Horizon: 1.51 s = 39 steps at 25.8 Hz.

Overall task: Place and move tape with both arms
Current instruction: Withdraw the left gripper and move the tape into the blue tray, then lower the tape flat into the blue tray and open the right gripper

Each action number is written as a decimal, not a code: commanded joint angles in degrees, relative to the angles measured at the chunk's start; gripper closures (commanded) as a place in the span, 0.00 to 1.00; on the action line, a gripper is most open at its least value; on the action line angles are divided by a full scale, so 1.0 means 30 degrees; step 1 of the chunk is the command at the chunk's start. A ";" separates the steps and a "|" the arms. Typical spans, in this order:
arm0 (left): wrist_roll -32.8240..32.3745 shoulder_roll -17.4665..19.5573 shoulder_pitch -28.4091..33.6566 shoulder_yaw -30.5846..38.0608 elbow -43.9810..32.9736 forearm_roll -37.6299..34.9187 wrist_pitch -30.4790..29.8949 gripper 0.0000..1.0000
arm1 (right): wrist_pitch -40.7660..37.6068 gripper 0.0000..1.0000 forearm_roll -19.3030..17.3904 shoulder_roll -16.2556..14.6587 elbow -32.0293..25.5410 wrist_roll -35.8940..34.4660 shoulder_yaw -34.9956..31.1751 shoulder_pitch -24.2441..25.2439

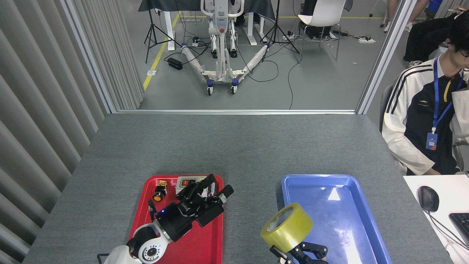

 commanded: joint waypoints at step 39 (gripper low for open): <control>1.0073 0.1443 0.5668 0.1381 -0.4073 -1.1663 1.3814 0.00 | 1.6232 0.00 -0.5180 -0.1956 -0.0625 3.0959 0.0887 -0.6144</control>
